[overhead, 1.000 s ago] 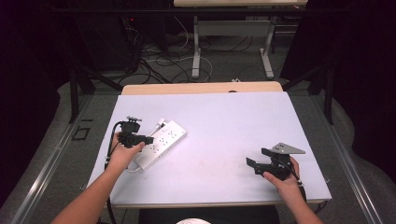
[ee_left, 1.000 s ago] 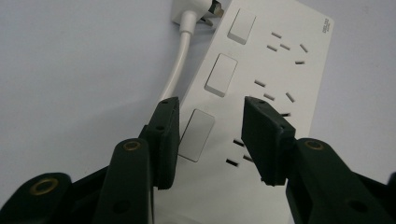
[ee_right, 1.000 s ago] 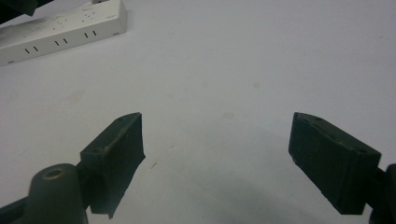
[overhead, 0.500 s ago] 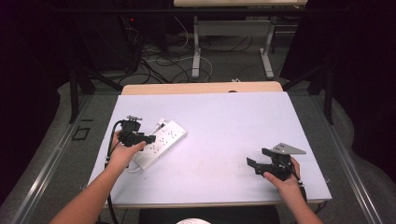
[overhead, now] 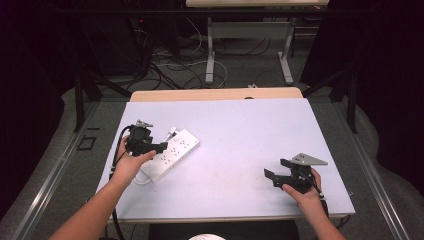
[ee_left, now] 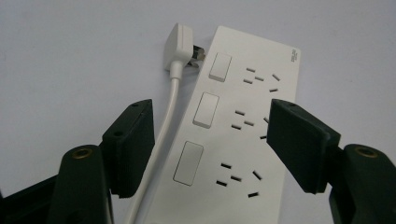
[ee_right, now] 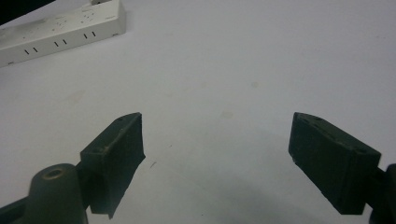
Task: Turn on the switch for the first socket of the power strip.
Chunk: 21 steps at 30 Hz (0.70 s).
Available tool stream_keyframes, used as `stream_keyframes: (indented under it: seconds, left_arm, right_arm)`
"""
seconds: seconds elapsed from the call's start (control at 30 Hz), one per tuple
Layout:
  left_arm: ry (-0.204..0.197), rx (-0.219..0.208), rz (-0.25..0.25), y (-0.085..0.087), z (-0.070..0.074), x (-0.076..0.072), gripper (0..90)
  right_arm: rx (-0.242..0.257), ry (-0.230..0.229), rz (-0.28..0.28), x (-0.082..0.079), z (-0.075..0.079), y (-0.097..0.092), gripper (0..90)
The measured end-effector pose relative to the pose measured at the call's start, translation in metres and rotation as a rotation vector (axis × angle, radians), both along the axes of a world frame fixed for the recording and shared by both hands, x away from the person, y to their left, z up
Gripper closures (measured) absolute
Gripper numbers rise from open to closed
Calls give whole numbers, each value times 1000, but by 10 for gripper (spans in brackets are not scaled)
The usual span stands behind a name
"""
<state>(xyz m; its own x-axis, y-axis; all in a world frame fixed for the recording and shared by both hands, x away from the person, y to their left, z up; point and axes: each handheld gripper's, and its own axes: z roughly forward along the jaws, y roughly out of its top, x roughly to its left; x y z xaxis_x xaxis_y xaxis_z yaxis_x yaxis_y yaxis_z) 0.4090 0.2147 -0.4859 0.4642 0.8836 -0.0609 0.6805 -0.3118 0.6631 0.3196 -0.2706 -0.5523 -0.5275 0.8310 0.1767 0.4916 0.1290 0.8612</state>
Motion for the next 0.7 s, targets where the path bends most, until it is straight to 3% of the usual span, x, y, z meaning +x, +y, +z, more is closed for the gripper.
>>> stream_keyframes:
  seconds: [0.17,0.2,0.33,0.43,0.53,0.7]
  left_arm:
    - [8,-33,10,1,4,-2,283]
    - [17,-58,19,1,4,-3,257]
    - [12,-78,15,1,5,-5,168]
    - [4,-73,10,0,7,-7,133]
    - [4,-88,-9,-1,10,-10,38]
    - [-22,-98,-13,-2,13,-15,3]
  right_arm:
    - [-1,0,-1,0,0,0,174]
    - [-1,0,-1,0,0,0,174]
    - [-3,-2,2,0,0,0,173]
    - [-5,-7,5,1,-1,0,174]
    - [-5,-8,6,1,-1,0,174]
    - [-4,-8,8,1,-1,1,173]
